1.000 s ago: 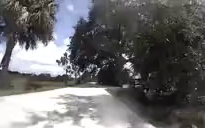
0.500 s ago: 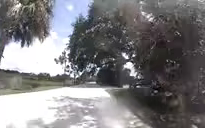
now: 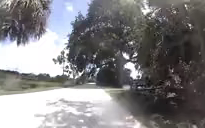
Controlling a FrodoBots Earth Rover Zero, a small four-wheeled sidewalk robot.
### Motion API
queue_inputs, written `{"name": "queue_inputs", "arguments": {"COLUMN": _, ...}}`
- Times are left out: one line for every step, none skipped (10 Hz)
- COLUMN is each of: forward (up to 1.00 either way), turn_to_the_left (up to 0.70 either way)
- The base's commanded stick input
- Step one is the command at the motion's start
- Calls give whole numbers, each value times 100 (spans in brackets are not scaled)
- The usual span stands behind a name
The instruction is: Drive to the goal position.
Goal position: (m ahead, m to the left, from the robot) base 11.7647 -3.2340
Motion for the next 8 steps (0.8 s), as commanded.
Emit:
{"name": "queue_inputs", "arguments": {"forward": 70, "turn_to_the_left": 22}}
{"name": "queue_inputs", "arguments": {"forward": 70, "turn_to_the_left": 5}}
{"name": "queue_inputs", "arguments": {"forward": 70, "turn_to_the_left": 35}}
{"name": "queue_inputs", "arguments": {"forward": 70, "turn_to_the_left": 35}}
{"name": "queue_inputs", "arguments": {"forward": 70, "turn_to_the_left": 35}}
{"name": "queue_inputs", "arguments": {"forward": 70, "turn_to_the_left": 35}}
{"name": "queue_inputs", "arguments": {"forward": 70, "turn_to_the_left": 12}}
{"name": "queue_inputs", "arguments": {"forward": 70, "turn_to_the_left": 1}}
